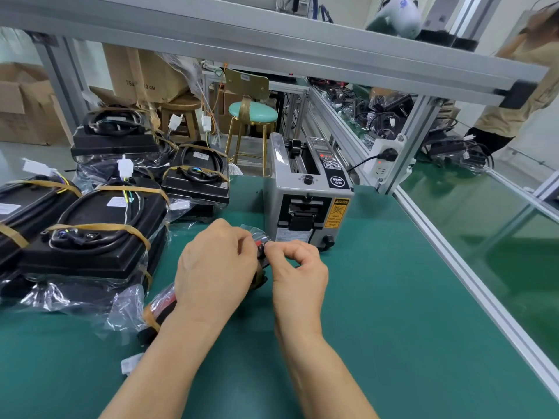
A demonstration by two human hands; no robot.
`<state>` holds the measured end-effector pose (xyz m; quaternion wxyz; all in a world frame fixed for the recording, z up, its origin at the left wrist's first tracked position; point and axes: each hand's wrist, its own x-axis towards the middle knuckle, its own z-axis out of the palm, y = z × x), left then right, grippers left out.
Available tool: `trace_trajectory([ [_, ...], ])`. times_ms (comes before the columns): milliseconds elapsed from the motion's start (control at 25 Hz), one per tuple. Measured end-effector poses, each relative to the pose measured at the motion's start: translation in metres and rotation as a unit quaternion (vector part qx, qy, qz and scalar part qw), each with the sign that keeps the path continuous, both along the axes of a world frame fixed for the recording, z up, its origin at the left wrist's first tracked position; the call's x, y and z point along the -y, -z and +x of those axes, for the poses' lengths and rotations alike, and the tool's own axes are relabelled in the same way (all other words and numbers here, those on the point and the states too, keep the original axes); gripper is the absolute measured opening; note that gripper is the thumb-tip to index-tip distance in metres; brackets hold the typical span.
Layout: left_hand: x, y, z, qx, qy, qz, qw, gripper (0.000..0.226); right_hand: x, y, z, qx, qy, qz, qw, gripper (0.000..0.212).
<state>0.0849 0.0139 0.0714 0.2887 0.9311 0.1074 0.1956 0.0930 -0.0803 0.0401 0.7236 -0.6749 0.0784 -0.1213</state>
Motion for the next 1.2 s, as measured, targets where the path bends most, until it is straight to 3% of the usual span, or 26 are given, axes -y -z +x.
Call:
trace_trajectory([
  [320, -0.0006, -0.0007, 0.0005, -0.006, 0.002, -0.023, 1.0, 0.02, -0.0007, 0.0001, 0.0014, 0.0, 0.002, -0.007, 1.0, 0.014],
  [520, -0.0002, -0.0007, -0.0007, -0.004, 0.004, -0.025, 1.0, 0.019, -0.0012, 0.0026, 0.0023, -0.03, -0.035, 0.086, 0.995, 0.026],
  [880, -0.0004, 0.0005, -0.0004, -0.003, 0.012, -0.049, 0.999, 0.014, 0.0017, 0.0014, 0.0016, -0.004, -0.022, 0.014, 1.0, 0.021],
  [1200, -0.0008, 0.0, -0.0003, 0.0, -0.001, -0.047, 0.999, 0.018, 0.0038, 0.0043, 0.0017, -0.007, -0.008, 0.011, 1.0, 0.018],
])
